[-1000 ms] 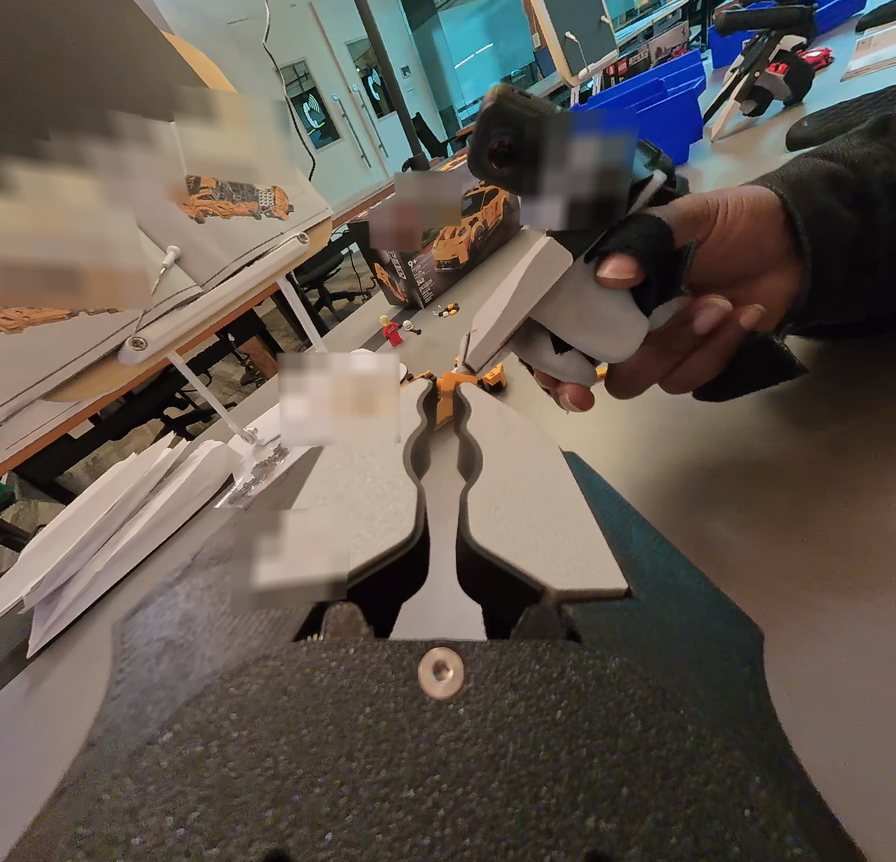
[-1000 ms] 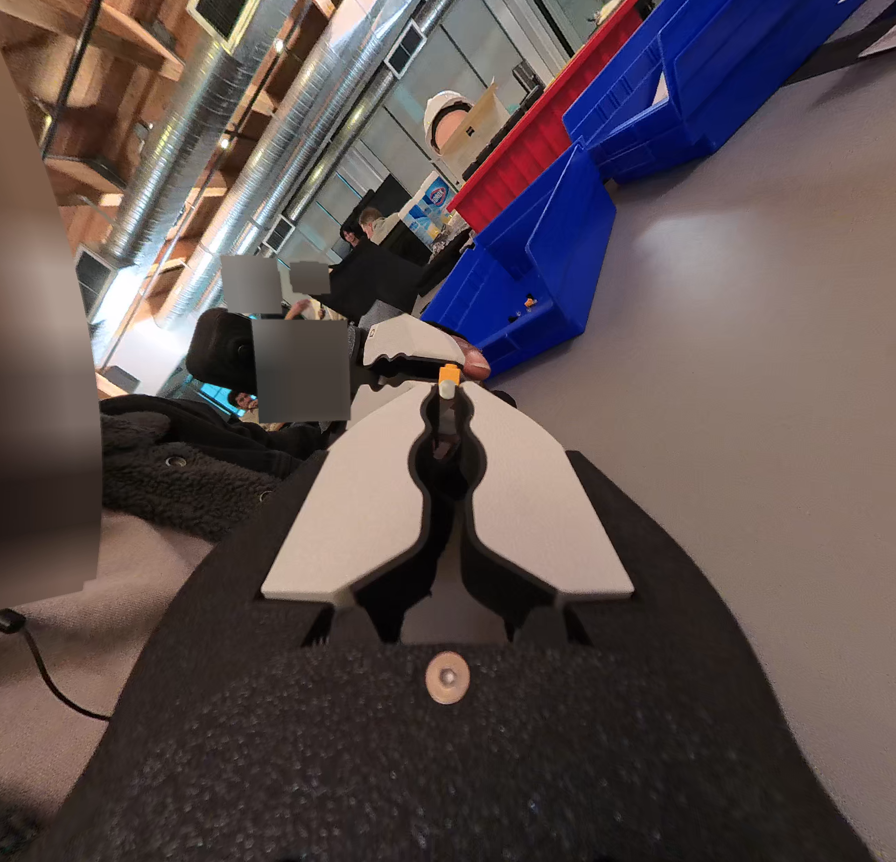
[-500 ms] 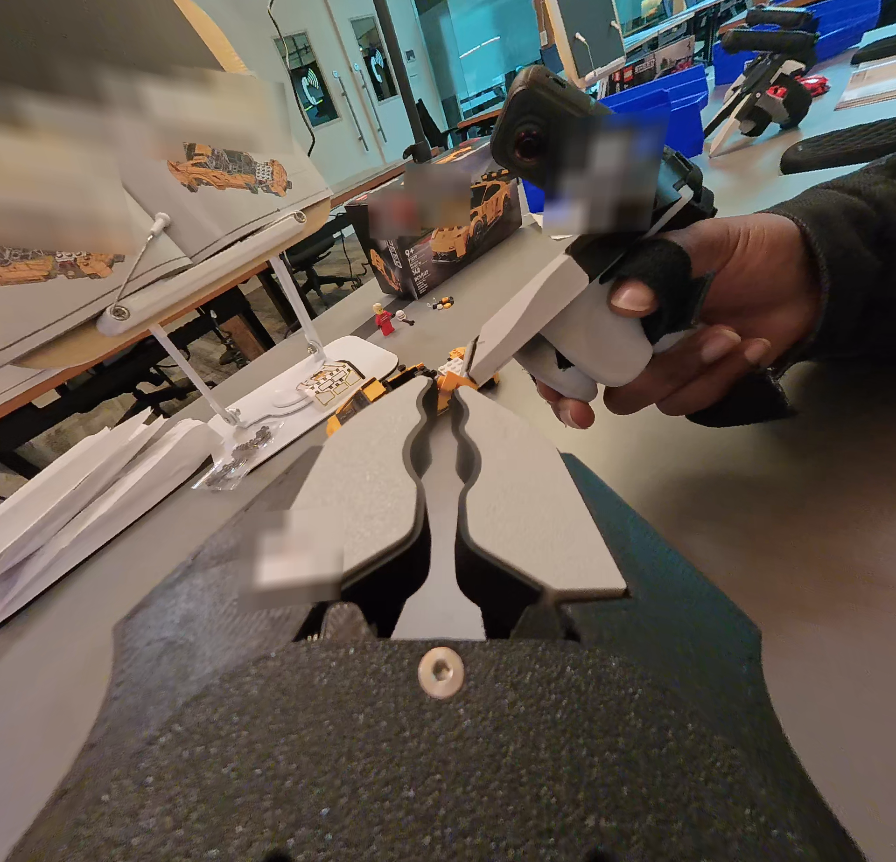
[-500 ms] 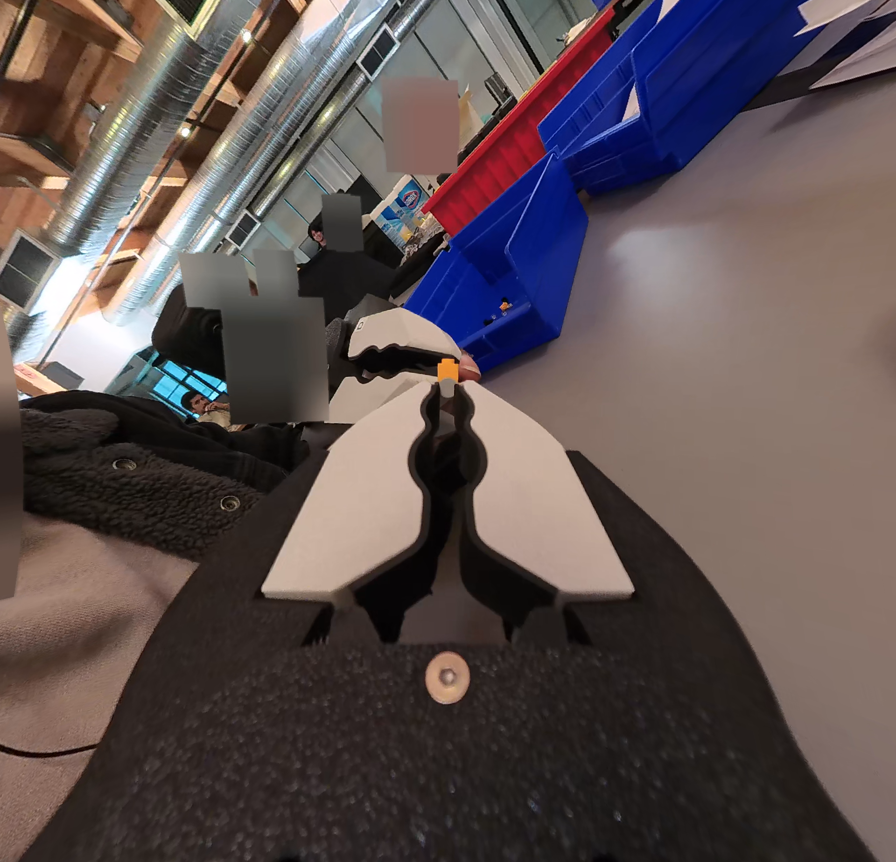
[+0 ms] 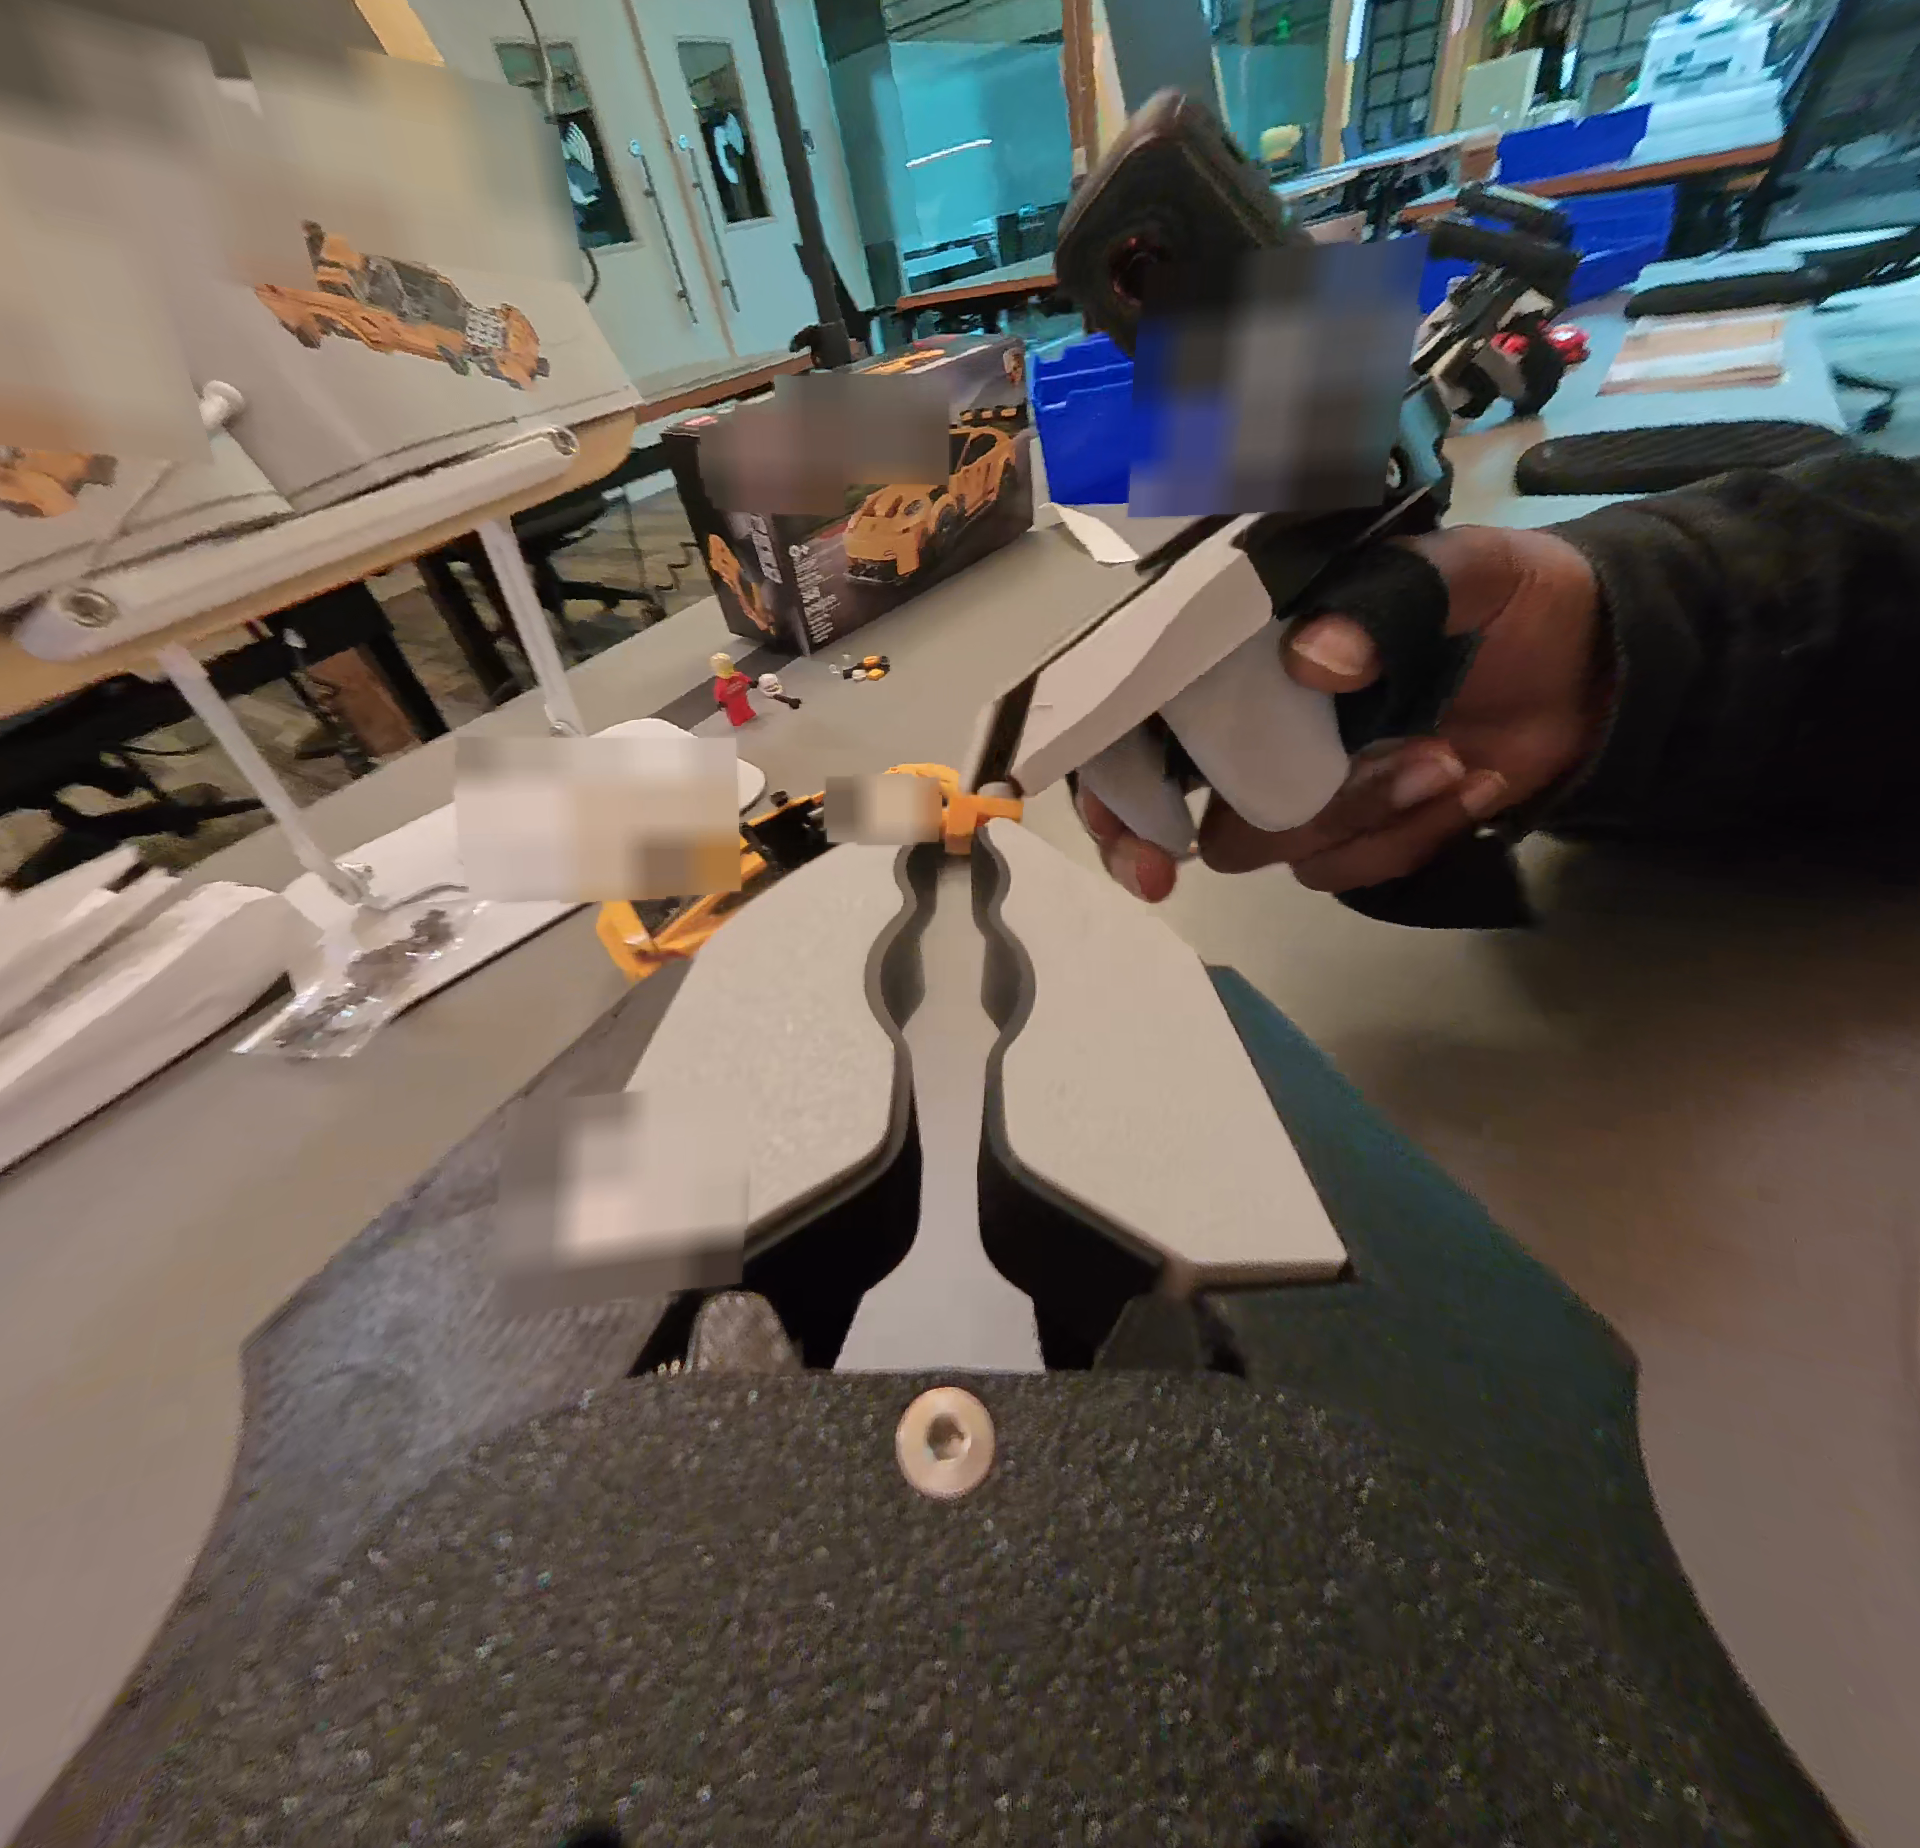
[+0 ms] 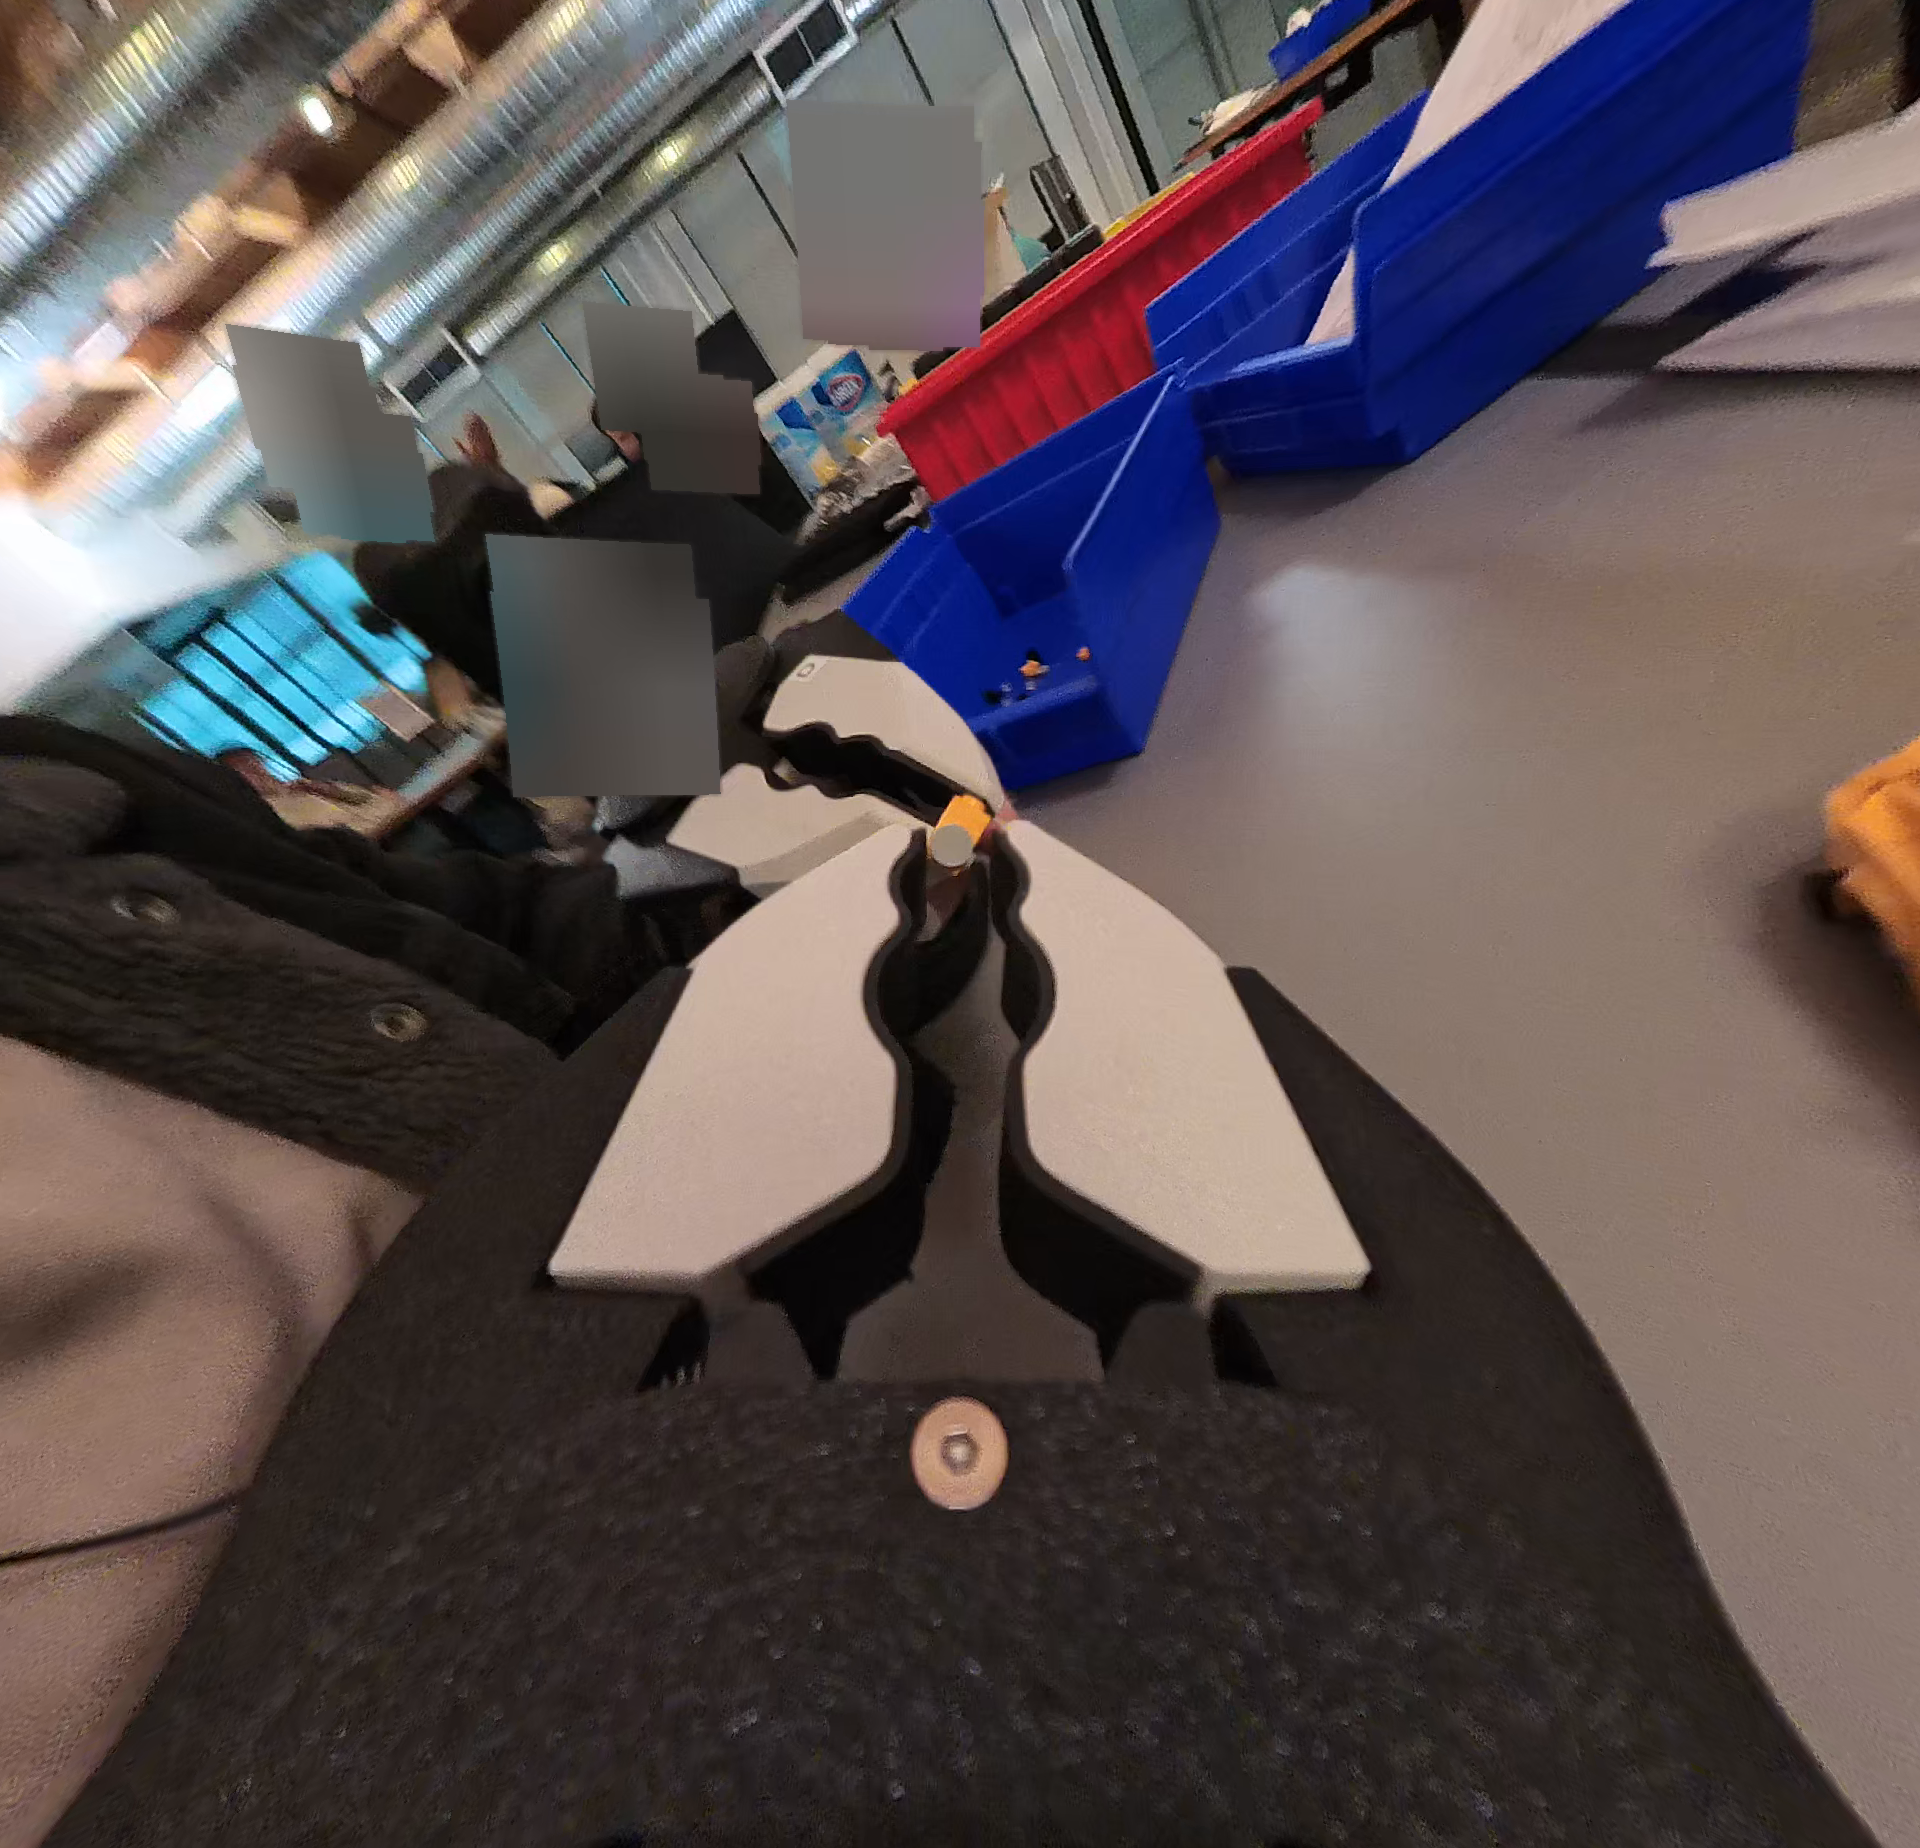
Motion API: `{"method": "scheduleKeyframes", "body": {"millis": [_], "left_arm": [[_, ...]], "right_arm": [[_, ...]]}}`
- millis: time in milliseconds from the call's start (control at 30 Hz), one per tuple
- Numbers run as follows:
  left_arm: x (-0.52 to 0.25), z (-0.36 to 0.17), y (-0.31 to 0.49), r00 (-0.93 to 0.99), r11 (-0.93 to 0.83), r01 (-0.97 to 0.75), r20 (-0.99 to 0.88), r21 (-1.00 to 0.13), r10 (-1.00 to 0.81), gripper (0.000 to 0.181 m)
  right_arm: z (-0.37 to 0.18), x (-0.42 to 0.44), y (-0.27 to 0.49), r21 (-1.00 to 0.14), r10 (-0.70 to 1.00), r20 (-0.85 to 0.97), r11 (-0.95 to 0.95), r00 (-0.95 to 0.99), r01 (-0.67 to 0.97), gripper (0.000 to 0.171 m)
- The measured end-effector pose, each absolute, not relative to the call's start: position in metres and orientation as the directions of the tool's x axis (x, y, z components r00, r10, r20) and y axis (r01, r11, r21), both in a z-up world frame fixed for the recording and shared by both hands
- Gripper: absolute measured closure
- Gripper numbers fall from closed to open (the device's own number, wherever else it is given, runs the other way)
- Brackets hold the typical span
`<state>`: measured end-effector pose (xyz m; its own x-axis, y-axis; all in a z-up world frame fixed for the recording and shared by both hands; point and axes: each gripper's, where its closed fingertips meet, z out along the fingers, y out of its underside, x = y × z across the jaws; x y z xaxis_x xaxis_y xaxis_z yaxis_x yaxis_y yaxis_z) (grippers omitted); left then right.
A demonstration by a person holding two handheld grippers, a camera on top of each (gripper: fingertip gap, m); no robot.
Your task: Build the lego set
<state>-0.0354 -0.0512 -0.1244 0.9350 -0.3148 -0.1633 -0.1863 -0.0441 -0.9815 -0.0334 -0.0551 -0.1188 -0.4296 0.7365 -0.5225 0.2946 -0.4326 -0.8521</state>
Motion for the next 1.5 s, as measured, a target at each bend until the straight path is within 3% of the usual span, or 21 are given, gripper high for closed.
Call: {"method": "scheduleKeyframes", "body": {"millis": [133,300,567,1167,1333,1500], "left_arm": [[-0.034,-0.124,-0.052,0.927,-0.050,-0.109,-0.084,-0.993,-0.366,0.175],[-0.035,-0.125,-0.051,0.928,-0.031,-0.173,-0.153,-0.984,-0.340,0.175],[-0.030,-0.132,-0.050,0.897,-0.013,-0.344,-0.325,-0.939,-0.299,0.175],[-0.031,-0.140,-0.050,0.897,-0.049,-0.316,-0.281,-0.948,-0.341,0.175],[-0.031,-0.139,-0.051,0.903,-0.060,-0.231,-0.190,-0.971,-0.386,0.172],[-0.035,-0.141,-0.050,0.905,-0.101,-0.136,-0.082,-0.986,-0.417,0.170]], "right_arm": [[-0.121,-0.029,-0.051,-0.923,0.823,-0.368,-0.267,-0.434,0.277,0.154],[-0.124,-0.029,-0.056,-0.885,0.784,-0.450,-0.328,-0.428,0.331,0.147],[-0.129,-0.033,-0.063,-0.799,0.706,-0.593,-0.457,-0.386,0.391,0.155],[-0.137,-0.032,-0.056,-0.797,0.722,-0.587,-0.436,-0.367,0.417,0.163],[-0.138,-0.031,-0.047,-0.838,0.784,-0.514,-0.374,-0.347,0.397,0.163],[-0.158,-0.025,-0.034,-0.878,0.897,-0.298,-0.124,-0.326,0.462,0.163]]}}
